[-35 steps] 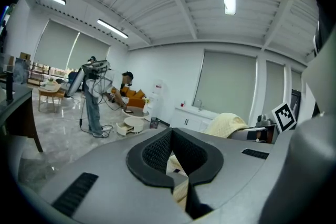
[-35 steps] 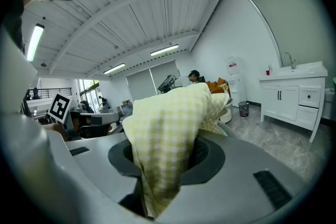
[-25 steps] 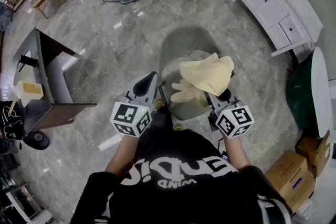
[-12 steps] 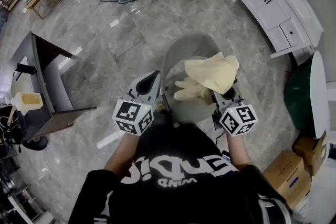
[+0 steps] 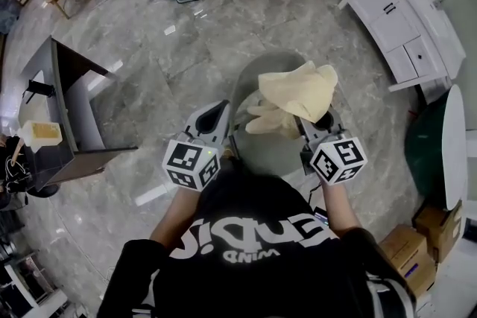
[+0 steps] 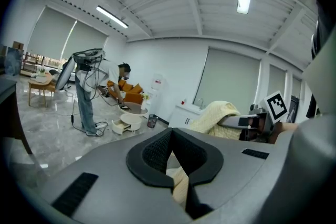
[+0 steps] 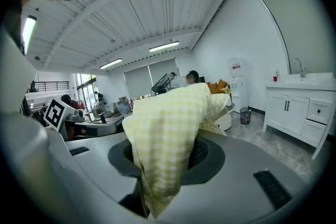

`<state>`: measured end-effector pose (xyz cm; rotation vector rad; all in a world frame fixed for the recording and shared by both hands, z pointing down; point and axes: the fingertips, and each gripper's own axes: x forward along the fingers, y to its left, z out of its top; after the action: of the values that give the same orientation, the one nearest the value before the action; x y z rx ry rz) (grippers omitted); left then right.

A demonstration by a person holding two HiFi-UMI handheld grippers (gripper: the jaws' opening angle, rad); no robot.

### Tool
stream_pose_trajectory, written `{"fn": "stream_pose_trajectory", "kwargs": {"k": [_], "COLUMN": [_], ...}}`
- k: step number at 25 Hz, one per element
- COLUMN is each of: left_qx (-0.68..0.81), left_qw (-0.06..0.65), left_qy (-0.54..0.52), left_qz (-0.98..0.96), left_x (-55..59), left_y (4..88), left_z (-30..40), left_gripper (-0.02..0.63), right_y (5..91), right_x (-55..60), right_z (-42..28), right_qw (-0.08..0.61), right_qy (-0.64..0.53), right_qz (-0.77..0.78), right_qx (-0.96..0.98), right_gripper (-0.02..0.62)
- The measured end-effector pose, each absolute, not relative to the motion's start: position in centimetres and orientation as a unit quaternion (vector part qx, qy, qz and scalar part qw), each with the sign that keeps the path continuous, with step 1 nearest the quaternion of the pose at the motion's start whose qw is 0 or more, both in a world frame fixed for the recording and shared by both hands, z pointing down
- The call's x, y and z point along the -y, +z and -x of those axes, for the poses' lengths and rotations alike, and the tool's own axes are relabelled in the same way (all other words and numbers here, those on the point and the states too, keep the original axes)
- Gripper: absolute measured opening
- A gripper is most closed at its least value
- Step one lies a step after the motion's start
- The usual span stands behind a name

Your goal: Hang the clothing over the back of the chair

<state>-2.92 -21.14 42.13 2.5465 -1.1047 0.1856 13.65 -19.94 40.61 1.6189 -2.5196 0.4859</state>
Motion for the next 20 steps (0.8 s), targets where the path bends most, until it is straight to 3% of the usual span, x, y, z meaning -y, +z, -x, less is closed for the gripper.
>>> {"fn": "stream_pose_trajectory", "kwargs": {"k": [20], "left_qx": [0.405], "left_qw": [0.173], "left_qy": [0.060], "left_qz": [-0.896], "left_x": [23.2], "left_y": [41.8], "left_z": [2.0], "left_gripper": [0.015], "right_y": [34.9], "right_x": [29.1], "right_z": [-13.9], "right_qw": [0.052], "right_qy": [0.119], "right_qz": [-0.512], "right_qx": [0.849], "right_gripper": [0.132]}}
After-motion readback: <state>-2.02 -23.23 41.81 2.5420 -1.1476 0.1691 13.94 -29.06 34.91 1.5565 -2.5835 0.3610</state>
